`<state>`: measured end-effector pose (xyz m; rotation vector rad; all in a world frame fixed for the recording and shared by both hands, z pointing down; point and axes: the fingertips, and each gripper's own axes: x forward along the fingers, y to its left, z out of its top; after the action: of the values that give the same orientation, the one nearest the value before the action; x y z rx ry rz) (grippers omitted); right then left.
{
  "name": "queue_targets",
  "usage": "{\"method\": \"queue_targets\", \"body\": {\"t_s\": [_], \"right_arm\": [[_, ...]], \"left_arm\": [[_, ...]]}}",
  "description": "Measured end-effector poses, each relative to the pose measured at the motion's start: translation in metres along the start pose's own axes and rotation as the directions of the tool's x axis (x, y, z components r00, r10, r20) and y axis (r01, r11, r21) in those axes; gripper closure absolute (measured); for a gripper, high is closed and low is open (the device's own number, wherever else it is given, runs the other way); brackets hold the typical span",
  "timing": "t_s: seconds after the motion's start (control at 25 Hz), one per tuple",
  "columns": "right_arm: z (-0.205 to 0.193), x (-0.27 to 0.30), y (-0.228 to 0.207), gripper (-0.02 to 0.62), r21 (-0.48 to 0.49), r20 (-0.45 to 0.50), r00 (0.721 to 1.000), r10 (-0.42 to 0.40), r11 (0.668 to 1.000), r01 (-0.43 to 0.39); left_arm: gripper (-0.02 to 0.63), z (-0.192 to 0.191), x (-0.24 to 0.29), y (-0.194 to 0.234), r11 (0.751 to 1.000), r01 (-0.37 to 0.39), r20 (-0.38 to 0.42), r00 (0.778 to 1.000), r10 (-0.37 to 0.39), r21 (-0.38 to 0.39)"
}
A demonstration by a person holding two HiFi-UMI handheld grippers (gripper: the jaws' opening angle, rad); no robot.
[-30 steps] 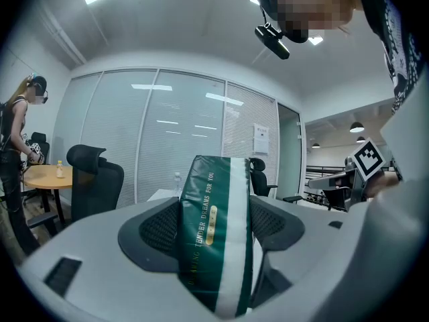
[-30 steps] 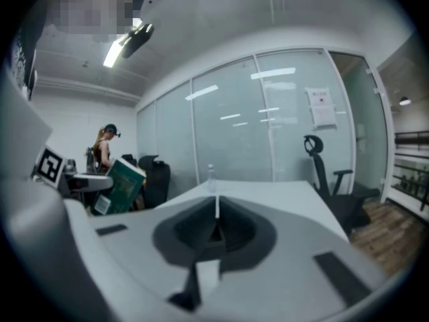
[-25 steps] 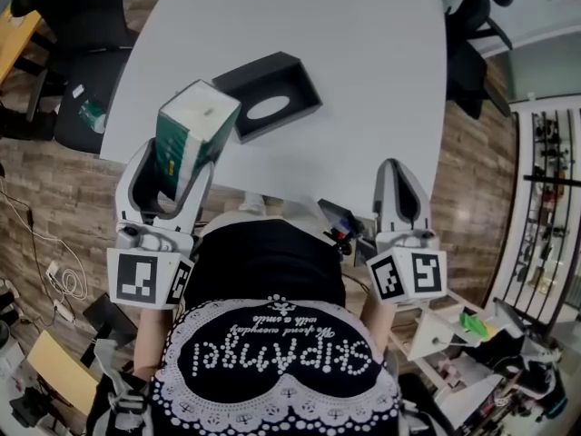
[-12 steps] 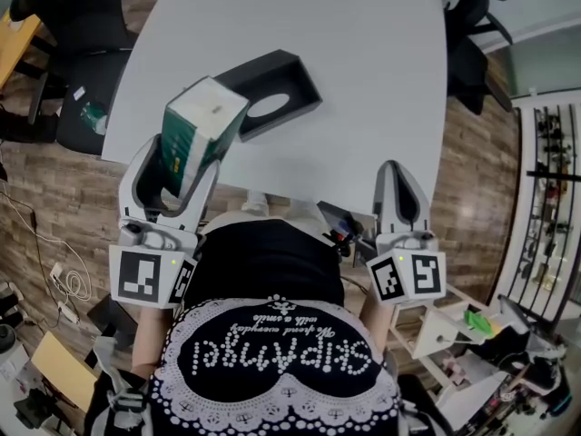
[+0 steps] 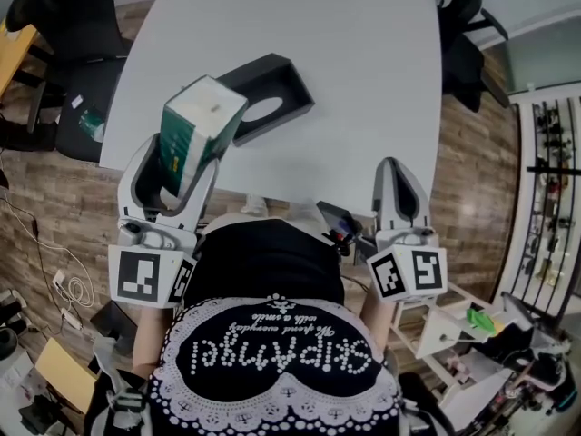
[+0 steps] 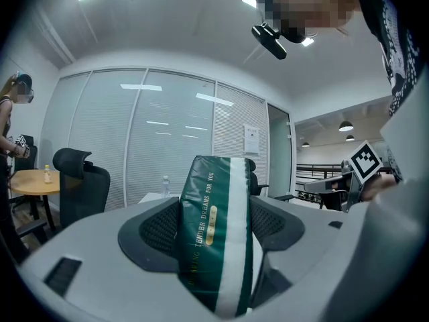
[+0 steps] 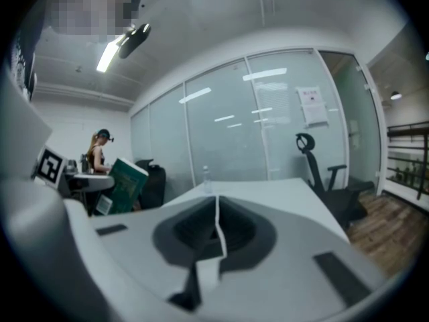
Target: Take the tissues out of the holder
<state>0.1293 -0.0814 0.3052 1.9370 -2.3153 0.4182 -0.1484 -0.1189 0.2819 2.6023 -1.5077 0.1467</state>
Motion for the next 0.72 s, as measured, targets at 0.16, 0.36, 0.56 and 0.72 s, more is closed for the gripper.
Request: {"method": "queue_targets", "body": {"t_s": [0.16, 0.36, 0.56, 0.72], "right_arm": [[0.0003, -0.0008, -0.0017, 0.56, -0.001, -0.002, 1.0, -0.004, 1.0, 0.004], [-0.0024, -0.0015, -0.0034, 0.56, 0.004, -0.009, 1.0, -0.006, 1.0, 0.006], [-0.0043, 0.0002, -0.0026, 0.561, -0.02, -0.023, 1.0, -0.004, 1.0, 0.004], [-0.0054, 0.0024, -0.0012, 0.561, -0.04, -0.031, 1.0, 0.004, 0.999, -0.005]], "left_arm": [[0.261, 0.0022, 0.0019, -0.0012, 1.0, 0.004, 0.008, 1.0, -0.004, 0.005], [0.259, 0.0045, 0.003, -0.0019, 1.0, 0.008, 0.014, 1.0, -0.008, 0.011], [0.259, 0.0061, 0.0029, 0.0, 1.0, 0.003, 0.015, 1.0, -0.004, 0.015], [0.259, 0.0067, 0.0042, 0.0005, 1.0, -0.001, 0.006, 1.0, 0.001, 0.017]]}}
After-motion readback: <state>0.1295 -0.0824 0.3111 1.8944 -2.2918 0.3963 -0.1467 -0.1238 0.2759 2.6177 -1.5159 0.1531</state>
